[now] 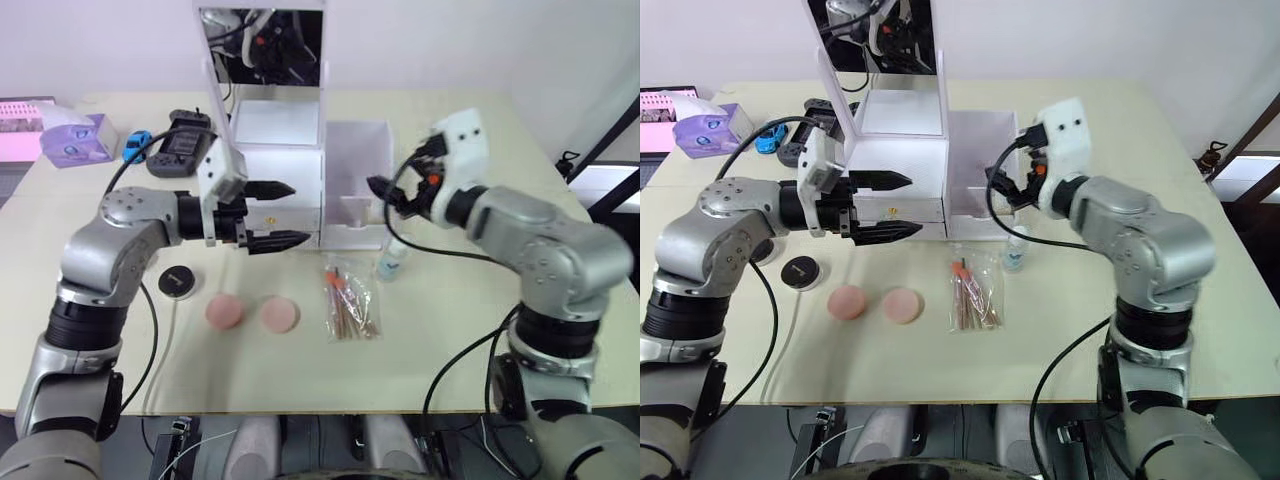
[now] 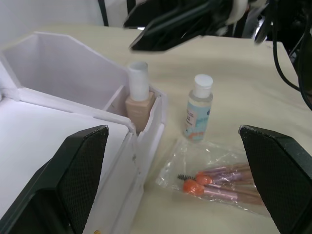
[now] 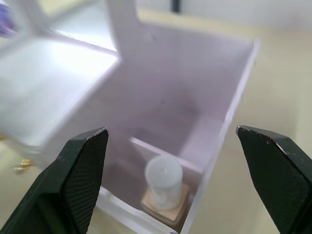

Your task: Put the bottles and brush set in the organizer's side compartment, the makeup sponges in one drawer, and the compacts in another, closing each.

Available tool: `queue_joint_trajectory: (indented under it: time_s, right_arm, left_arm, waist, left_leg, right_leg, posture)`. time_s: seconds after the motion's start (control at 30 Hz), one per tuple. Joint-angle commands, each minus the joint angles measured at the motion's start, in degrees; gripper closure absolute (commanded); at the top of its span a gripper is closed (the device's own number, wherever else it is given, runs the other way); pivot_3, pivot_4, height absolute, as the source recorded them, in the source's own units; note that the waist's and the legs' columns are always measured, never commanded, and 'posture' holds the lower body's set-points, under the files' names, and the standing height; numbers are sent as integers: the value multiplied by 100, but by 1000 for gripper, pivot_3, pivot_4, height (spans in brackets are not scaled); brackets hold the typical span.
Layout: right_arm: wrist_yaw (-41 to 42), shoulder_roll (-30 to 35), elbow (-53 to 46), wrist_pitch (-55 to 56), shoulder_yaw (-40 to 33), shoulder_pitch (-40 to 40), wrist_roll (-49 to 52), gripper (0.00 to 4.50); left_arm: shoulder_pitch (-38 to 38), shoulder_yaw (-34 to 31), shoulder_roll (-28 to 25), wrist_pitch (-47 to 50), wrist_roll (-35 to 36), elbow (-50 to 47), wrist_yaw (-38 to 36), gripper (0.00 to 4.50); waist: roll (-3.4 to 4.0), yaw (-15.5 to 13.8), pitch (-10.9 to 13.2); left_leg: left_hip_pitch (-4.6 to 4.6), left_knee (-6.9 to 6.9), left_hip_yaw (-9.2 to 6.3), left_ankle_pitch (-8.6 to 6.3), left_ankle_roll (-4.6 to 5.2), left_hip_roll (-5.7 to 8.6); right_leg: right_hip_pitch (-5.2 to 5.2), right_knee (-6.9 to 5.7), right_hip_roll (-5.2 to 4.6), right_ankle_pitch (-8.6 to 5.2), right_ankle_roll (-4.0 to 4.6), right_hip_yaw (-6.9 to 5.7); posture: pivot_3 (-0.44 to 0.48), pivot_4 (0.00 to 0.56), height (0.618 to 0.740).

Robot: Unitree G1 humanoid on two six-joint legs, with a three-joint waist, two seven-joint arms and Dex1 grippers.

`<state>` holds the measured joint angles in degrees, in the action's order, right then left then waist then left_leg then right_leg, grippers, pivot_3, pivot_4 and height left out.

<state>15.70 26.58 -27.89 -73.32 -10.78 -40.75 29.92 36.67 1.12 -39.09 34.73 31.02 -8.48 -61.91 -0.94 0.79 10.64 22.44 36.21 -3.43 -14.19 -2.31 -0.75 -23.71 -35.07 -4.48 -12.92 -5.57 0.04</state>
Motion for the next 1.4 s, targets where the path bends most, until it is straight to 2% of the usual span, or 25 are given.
queue_joint_trajectory:
  time_s: [0.03,0.1,0.23,0.37,0.57,0.7,0.83,1.0,1.13,1.27,1.4]
  right_arm:
    - [964,634,-473,967,-450,538,222,35]
    - [1297,1031,-587,1499,-670,1033,136,35]
    - [2117,1542,-276,1863,-1523,1811,595,35]
    - [2846,1918,338,2655,-2065,2841,421,35]
    - [3749,2293,1665,4152,-2520,4009,-133,35]
    - [3999,2406,2255,4709,-2673,4277,-207,35]
    - [4091,2443,2574,5084,-2684,4323,-269,35]
    - [4019,2577,2442,5115,-2616,4233,-279,35]
    - [3909,2835,1979,4495,-2582,3804,154,35]
    - [3947,3132,894,3514,-2374,3546,1002,35]
    - [3276,3152,-267,2423,-1963,3099,2120,35]
  left_arm:
    - [-12,-502,-270,-159,13,195,48,0]
    - [-84,-829,-492,-273,-43,477,95,0]
    - [-565,-1362,-1096,-598,-118,1108,-249,0]
    - [-821,-1915,-1456,-1021,-87,2367,-581,0]
    - [-1067,-2215,-1911,-2551,-711,4450,-681,0]
    - [-990,-2326,-2036,-3044,-807,5202,-713,0]
    - [-952,-2334,-2070,-3288,-853,5534,-796,0]
    - [-574,-2361,-2061,-3159,-742,5484,-830,0]
    - [-136,-2166,-2058,-2756,-624,4901,-1186,0]
    - [-198,-1773,-1808,-1644,-170,3390,-1603,0]
    - [-336,-1398,-1331,-510,508,1552,-1337,0]
  waist:
    - [-4,-3,-2]
    - [-5,4,-2]
    - [-2,62,0]
    - [-7,3,-1]
    - [-8,-13,-1]
    - [-11,-12,-1]
    - [-11,0,-2]
    - [-11,-14,-2]
    - [-11,-9,-1]
    - [-10,-6,-2]
    - [-13,-13,0]
  left_leg:
    - [0,-1,0,0,0,0]
    - [-4,-8,-1,0,0,0]
    - [-6,-10,10,0,0,-2]
    - [-11,-8,7,0,0,-5]
    - [-11,2,17,-1,-1,-1]
    - [-11,-1,16,-1,-1,-3]
    - [-16,-2,18,-1,-1,-5]
    - [-16,0,18,0,-2,-5]
    - [-16,2,18,1,-4,-5]
    - [-17,-3,16,1,-4,-5]
    - [-15,-5,11,1,-4,-6]
  right_leg:
    - [0,2,0,-1,0,0]
    - [3,4,0,-7,-4,-2]
    - [-2,2,0,-7,-3,4]
    - [3,0,1,-15,10,-1]
    - [7,5,-14,-17,16,-1]
    - [6,4,-13,-17,16,-3]
    - [6,1,-12,-16,17,-3]
    - [6,-2,-12,-12,21,-3]
    - [10,-3,-12,-11,20,-3]
    - [10,-4,-10,-11,19,-3]
    - [13,-4,-10,-13,11,-2]
  posture:
    - [0,150,740]
    - [0,150,740]
    - [0,150,740]
    - [0,150,740]
    - [0,150,740]
    - [0,150,740]
    - [0,150,740]
    - [0,150,740]
    - [0,150,740]
    - [0,150,740]
    - [0,150,740]
